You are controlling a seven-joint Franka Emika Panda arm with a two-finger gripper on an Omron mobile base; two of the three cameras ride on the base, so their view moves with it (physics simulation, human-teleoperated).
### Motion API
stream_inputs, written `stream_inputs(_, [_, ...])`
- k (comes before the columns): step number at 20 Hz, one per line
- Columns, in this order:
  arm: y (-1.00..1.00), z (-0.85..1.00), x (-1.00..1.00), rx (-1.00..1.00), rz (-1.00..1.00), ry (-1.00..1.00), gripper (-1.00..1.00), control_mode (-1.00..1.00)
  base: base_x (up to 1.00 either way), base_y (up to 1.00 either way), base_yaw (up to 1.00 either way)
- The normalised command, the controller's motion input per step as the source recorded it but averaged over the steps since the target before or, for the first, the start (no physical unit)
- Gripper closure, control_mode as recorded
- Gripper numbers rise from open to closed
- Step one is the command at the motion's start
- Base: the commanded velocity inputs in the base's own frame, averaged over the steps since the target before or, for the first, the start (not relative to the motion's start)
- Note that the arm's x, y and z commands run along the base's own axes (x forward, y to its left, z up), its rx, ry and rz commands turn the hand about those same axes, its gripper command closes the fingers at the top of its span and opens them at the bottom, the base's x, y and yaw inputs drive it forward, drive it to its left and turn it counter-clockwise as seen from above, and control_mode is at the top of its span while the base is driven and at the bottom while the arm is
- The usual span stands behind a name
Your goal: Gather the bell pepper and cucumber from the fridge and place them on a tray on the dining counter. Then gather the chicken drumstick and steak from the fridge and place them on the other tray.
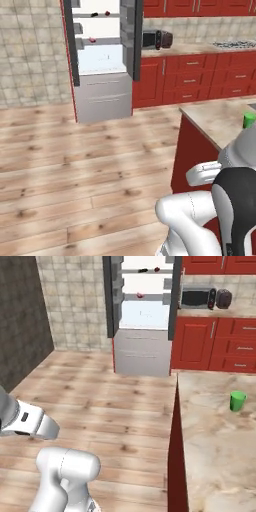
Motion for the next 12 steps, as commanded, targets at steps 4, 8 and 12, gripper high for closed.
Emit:
stream_inputs(4, [0.00,0.00,0.00,0.00,0.00,0.00,-1.00,1.00,1.00,0.07,0.06])
stream_inputs(8, [0.00,0.00,0.00,0.00,0.00,0.00,-1.00,1.00,1.00,0.00,0.10])
stream_inputs(12, [0.00,0.00,0.00,0.00,0.00,0.00,-1.00,1.00,1.00,0.00,0.13])
